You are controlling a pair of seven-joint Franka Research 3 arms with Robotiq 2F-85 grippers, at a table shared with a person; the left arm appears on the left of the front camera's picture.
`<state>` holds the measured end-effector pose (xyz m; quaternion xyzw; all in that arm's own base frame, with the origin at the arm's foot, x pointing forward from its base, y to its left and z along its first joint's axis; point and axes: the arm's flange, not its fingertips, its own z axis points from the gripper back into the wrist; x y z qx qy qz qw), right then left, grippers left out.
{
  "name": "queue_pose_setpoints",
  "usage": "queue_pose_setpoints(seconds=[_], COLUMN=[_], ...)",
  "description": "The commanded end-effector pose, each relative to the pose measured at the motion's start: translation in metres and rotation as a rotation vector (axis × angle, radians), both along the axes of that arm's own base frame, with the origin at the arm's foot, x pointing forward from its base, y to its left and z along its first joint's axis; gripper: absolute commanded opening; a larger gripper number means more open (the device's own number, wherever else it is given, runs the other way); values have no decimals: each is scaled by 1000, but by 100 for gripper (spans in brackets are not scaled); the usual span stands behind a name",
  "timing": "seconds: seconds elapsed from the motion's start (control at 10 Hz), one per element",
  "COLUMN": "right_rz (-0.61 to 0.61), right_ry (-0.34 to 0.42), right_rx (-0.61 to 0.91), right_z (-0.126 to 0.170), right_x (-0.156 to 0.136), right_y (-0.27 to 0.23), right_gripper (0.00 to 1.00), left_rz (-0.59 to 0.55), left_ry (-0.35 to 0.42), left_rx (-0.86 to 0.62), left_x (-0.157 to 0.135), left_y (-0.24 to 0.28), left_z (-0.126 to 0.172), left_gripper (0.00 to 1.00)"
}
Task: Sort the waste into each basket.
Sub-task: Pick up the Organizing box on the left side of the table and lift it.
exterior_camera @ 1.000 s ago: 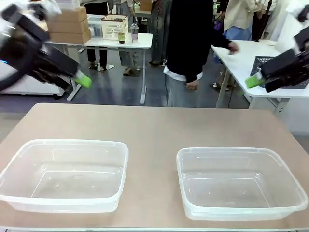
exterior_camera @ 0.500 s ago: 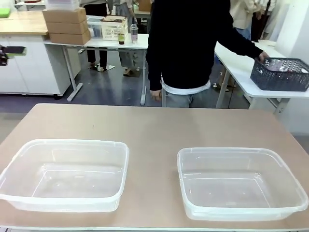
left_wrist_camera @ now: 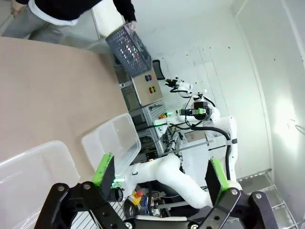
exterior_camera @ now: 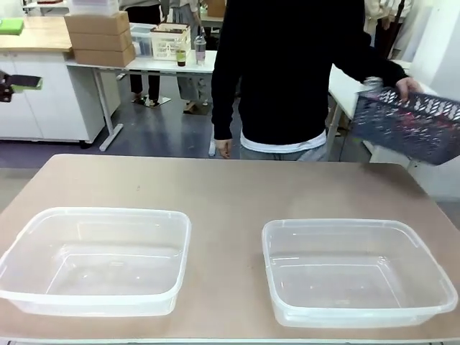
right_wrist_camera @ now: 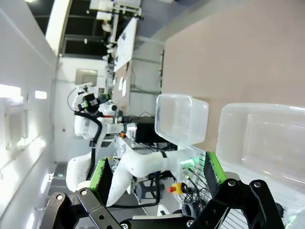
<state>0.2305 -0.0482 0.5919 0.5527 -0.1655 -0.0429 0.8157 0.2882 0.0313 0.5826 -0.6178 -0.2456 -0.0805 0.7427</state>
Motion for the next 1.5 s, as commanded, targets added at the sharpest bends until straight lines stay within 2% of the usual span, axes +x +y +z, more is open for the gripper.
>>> queue_pose_setpoints(seconds=[0.0, 0.6, 0.7, 0.8, 0.9, 1.0, 1.1, 1.2, 1.3, 1.4], right_rz=[-4, 0, -11, 66, 89, 98, 166, 230, 283, 363], right_ry=[8, 0, 29, 32, 71, 85, 120, 133, 96, 89], right_rx=[18, 0, -17, -71, -134, -267, -332, -368, -424, -458], right_z=[0, 0, -3, 3, 2, -13, -32, -46, -58, -65], right_x=[1, 0, -4, 9, 21, 26, 24, 18, 4, -11], right_y=[0, 0, -2, 49, 121, 206, 268, 314, 346, 354], right_gripper=[100, 100, 100, 100, 100, 100, 100, 100, 100, 100], left_rz=[0, 0, 10, -12, -6, 0, -2, -66, -169, -258], left_ry=[-34, -34, -4, 20, 92, 202, 281, 355, 431, 378], left_rx=[-15, -15, 1, 226, 422, 600, 710, 799, 833, 774], left_x=[2, 2, -1, -21, -42, -60, -70, -79, -89, -93], left_y=[1, 1, 2, 1, 9, 21, 30, 36, 39, 38], left_z=[1, 1, -1, -1, -3, -10, -21, -31, -42, -49], left_gripper=[100, 100, 100, 100, 100, 100, 100, 100, 100, 100])
